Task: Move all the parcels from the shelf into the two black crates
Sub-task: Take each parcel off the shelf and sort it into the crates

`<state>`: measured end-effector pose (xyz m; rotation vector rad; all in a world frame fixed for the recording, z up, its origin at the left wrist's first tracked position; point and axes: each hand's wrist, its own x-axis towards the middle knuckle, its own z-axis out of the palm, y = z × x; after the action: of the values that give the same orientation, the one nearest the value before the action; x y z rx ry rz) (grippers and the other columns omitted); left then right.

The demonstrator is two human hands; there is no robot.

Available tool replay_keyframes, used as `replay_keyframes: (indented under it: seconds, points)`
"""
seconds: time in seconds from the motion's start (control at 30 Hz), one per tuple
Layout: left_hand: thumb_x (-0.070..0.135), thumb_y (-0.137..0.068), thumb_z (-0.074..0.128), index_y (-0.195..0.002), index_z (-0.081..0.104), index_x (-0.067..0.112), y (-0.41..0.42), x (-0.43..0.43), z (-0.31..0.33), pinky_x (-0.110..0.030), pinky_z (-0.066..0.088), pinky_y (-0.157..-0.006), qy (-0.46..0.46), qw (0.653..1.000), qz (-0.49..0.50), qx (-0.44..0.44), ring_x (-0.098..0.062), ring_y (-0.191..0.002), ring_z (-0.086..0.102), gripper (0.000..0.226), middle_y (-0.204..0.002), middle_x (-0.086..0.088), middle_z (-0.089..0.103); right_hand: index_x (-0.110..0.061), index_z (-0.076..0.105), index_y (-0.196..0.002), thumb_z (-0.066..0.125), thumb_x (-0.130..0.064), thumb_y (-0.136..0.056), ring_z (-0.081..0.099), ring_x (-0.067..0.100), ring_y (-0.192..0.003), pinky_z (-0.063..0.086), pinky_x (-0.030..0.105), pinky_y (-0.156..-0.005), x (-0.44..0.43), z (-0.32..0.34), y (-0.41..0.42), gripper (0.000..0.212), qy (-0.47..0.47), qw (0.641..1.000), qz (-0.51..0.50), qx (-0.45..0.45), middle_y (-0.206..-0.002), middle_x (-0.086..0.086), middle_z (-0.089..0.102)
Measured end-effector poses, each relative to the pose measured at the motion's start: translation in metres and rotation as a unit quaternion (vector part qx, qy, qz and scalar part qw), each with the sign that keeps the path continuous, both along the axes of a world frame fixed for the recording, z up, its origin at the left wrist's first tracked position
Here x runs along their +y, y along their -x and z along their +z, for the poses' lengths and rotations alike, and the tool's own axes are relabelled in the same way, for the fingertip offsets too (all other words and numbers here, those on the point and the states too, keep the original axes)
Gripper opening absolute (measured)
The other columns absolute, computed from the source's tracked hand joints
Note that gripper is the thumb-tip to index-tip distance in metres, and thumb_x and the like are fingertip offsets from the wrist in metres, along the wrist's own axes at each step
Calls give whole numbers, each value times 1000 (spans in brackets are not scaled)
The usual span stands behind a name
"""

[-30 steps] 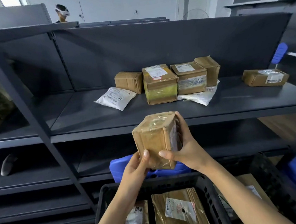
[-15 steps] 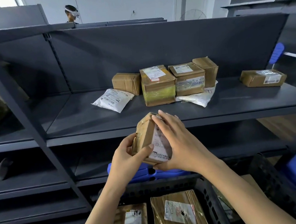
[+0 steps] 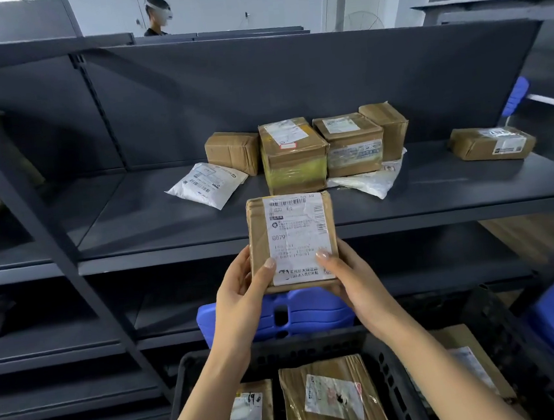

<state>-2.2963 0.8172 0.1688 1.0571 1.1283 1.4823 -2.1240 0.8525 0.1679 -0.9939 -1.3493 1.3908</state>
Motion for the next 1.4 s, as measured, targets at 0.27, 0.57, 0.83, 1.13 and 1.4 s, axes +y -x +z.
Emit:
replay_keyframes:
  seconds: [0.27, 0.57, 0.83, 1.13, 1.4]
  points:
    - [26, -89, 61, -125, 59, 22, 6, 0, -4, -11, 52, -78, -32, 998, 1, 46, -7, -104, 67, 37, -112, 10, 71, -37, 50, -123, 70, -43, -69, 62, 5, -111, 53, 23, -89, 1, -14, 9, 59, -37, 998, -60, 4, -122, -10, 64]
    - [15, -95, 56, -126, 58, 20, -6, -1, -22, -11, 51, -80, -28, 999, 7, 37, -4, -106, 66, 31, -112, 12, 71, -30, 47, -138, 64, -31, -89, 53, -2, -119, 46, 21, -98, -18, -20, 12, 51, -113, 971, -177, -113, -130, -16, 58]
    - [27, -92, 61, -137, 51, 19, -52, -10, -36, -29, 51, -97, 20, 990, -38, 138, -7, -115, 60, 47, -124, 8, 65, -32, 50, -137, 54, -34, -95, 56, -10, -108, 46, 3, -79, -42, -34, -47, 42, -68, 956, -242, -154, -126, -17, 59]
    - [25, -91, 63, -136, 51, 16, -139, -27, -49, -31, 48, -101, 47, 983, -57, 166, -8, -117, 58, 47, -128, 7, 62, -32, 56, -133, 58, -25, -94, 58, -19, -95, 41, -3, -70, -72, -44, -142, 39, -64, 941, -259, -208, -102, -33, 64]
    - [28, -88, 65, -127, 58, 23, -244, -51, -90, -11, 50, -76, 91, 979, -21, 184, 3, -101, 63, 39, -111, 16, 68, -27, 51, -137, 58, -23, -94, 60, -20, -88, 44, 0, -68, -86, -80, -254, 44, -12, 952, -206, -224, -96, -31, 63]
